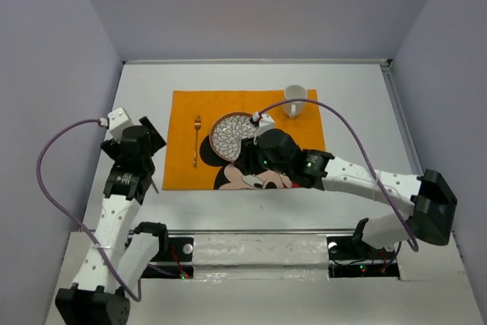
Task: Set the dinner table for one person
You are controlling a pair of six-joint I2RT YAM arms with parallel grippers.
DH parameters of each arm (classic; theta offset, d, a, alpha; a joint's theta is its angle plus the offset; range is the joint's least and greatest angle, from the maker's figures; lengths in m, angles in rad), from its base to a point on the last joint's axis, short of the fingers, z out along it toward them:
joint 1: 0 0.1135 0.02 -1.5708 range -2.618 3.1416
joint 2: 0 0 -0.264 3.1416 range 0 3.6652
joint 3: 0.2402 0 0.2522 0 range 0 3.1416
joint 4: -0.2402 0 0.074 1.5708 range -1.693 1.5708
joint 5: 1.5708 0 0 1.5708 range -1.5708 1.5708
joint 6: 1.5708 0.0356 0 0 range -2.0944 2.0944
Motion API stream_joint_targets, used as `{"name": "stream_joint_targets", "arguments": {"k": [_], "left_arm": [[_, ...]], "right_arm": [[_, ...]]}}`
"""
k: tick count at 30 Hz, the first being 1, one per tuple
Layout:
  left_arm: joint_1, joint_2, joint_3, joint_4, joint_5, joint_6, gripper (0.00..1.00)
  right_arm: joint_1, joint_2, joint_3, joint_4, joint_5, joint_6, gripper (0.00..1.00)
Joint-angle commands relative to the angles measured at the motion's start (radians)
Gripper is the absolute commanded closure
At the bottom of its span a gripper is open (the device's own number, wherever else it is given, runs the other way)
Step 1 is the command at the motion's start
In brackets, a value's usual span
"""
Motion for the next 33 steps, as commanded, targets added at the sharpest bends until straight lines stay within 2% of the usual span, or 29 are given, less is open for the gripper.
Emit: {"name": "stream_joint_targets", "arguments": {"k": [1, 5, 10, 16, 19, 22, 24, 26, 29, 32, 33], "left_arm": [[0.297, 0.099, -0.055, 0.098, 0.352, -0.003, 0.01], [0.365, 0.144, -0.031, 0.049, 0.421, -0.06, 0.01], [0.437, 0.236, -0.057, 0.027, 0.471, -0.105, 0.02], [0.46, 0.42, -0.031, -0.025, 0.439, -0.134, 0.04], [0.472, 0.456, -0.035, -0.016, 0.442, -0.129, 0.08], [0.483, 0.508, -0.041, -0.005, 0.447, -0.123, 0.14], [0.492, 0.552, -0.043, 0.018, 0.432, -0.108, 0.23], [0.506, 0.597, -0.04, 0.035, 0.412, -0.093, 0.27], [0.53, 0.638, -0.043, 0.079, 0.421, -0.063, 0.46], [0.53, 0.678, -0.055, 0.117, 0.461, -0.053, 0.54], [0.53, 0.693, -0.054, 0.124, 0.482, -0.045, 0.6]], "right_arm": [[-0.003, -0.148, -0.095, 0.032, 0.057, -0.115, 0.54], [-0.003, -0.248, -0.153, 0.027, 0.111, -0.168, 0.54], [-0.003, -0.285, -0.182, 0.027, 0.133, -0.2, 0.55], [-0.07, -0.351, -0.228, 0.03, 0.108, -0.195, 0.57], [-0.116, -0.368, -0.245, 0.032, 0.082, -0.185, 0.57], [-0.127, -0.378, -0.258, 0.039, 0.065, -0.178, 0.57], [-0.136, -0.383, -0.262, 0.042, 0.065, -0.177, 0.58], [-0.145, -0.385, -0.267, 0.047, 0.051, -0.174, 0.58], [-0.145, -0.381, -0.268, 0.05, 0.045, -0.174, 0.58], [-0.145, -0.377, -0.268, 0.056, 0.045, -0.171, 0.58], [-0.145, -0.374, -0.27, 0.059, 0.044, -0.168, 0.58]]}}
